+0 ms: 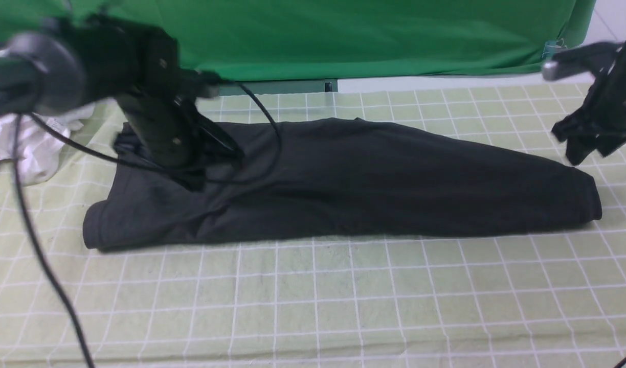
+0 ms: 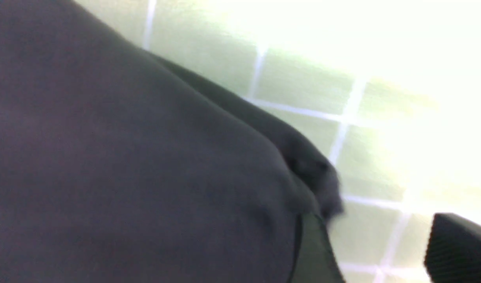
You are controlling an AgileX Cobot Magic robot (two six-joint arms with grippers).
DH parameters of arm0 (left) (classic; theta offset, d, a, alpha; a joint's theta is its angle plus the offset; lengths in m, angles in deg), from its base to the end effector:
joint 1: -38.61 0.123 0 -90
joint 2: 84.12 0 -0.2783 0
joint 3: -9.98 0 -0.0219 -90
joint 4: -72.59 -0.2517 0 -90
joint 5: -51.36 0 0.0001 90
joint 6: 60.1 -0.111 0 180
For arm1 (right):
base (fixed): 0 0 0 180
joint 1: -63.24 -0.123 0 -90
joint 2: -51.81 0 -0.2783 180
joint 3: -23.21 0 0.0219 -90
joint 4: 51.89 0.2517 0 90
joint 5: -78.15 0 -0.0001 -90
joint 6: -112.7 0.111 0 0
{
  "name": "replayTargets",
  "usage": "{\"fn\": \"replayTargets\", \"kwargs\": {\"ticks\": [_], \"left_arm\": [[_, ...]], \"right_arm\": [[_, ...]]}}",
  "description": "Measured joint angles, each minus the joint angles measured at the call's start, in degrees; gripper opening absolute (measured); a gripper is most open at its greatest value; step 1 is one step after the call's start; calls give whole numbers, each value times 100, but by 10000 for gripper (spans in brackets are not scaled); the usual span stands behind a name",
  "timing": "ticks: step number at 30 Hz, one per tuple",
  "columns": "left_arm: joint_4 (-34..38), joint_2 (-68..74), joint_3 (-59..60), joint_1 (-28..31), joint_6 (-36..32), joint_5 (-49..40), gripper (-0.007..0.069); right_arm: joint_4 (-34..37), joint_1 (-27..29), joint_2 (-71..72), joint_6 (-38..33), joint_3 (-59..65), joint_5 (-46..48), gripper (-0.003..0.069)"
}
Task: Fold a long-sleeved shirt over a green coffee tablecloth.
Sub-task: 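Pull the folded dark garment lengthwise by its ends to straighten it flat on the table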
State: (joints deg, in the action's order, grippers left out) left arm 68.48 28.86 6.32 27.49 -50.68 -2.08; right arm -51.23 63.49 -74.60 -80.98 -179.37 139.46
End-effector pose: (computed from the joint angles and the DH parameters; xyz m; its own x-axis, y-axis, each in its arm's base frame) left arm 0.3803 -0.0682 0.2108 -0.9512 0.0635 -0.3020 0.0608 0.9980 0.0185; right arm 0.4432 -0.0008 0.2008 -0.9408 -0.2270 -0.2518 -0.2217 0.9739 -0.0498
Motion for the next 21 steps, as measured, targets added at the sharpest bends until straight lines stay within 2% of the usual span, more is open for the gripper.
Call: {"fn": "replayTargets", "kwargs": {"ticks": [4,7,12,15,18,20,21], "left_arm": [[-45,-298,-5,353,159,-268,11],[1,-372,0,812,201,-588,12],[29,-360,19,970,-66,-755,45],[129,-333,19,970,-180,-766,101],[207,-240,25,970,-330,-830,222],[225,-120,25,971,-384,-854,329],[210,-87,25,971,-384,-859,356]], "right_arm": [[18,6,470,35,-29,300,316],[180,6,856,30,-29,584,200],[627,6,1041,-220,-8,787,69],[913,6,1066,-370,131,801,23],[1006,6,1072,-467,420,820,-1],[1013,6,1072,-480,611,833,-3],[1017,6,1072,-481,667,837,-2]]}}
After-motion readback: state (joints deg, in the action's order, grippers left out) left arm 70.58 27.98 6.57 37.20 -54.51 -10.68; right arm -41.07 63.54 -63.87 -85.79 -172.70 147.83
